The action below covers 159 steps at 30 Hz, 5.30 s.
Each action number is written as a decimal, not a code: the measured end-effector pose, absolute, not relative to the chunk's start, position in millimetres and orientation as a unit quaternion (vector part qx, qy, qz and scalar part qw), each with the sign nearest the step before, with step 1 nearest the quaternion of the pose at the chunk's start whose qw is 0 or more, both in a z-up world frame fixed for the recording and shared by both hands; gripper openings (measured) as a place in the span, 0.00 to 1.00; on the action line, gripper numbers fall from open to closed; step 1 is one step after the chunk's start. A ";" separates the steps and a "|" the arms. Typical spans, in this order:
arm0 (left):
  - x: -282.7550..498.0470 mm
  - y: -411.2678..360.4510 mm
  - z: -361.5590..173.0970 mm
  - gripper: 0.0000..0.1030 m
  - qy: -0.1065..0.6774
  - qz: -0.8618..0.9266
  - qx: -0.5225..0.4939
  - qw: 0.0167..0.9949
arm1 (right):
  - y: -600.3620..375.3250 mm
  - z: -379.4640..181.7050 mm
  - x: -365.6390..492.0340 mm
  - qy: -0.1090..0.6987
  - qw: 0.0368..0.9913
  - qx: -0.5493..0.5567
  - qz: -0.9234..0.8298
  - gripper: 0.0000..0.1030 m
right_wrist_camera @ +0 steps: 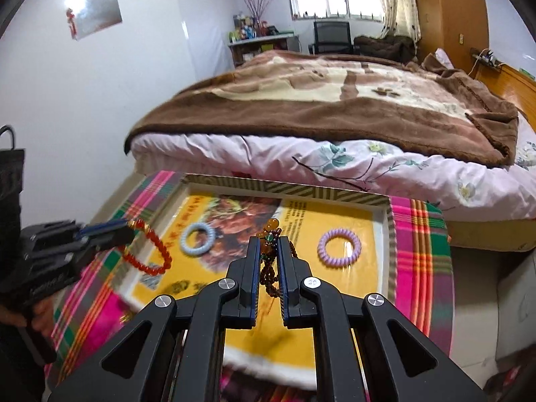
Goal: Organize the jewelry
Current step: 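Lift and carry the red bracelet and dark beads over the yellow tray with both tools, then open both tools to release the red bracelet and dark beads into the tray, then grasp the silver keychain with pink bead using the right tool, then grasp the black hair tie with green bead with the left tool while the right tool holds the keychain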
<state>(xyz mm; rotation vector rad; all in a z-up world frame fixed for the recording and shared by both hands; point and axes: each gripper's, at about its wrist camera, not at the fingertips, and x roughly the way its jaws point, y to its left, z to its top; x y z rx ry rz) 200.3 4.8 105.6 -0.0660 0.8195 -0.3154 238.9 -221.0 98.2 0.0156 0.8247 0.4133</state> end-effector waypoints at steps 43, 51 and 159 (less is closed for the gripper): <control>228.0 38.3 40.6 0.39 0.460 -0.111 -0.068 0.878 | -148.7 39.5 338.9 0.484 0.849 -0.048 0.205 0.23; 202.3 34.7 68.2 0.61 0.437 -0.123 -0.070 0.889 | -160.6 70.7 299.8 0.459 0.862 -0.034 0.214 0.45; 92.6 -25.4 18.1 0.10 0.465 -0.117 0.072 0.874 | -247.1 78.4 64.5 0.362 0.889 0.156 0.234 0.11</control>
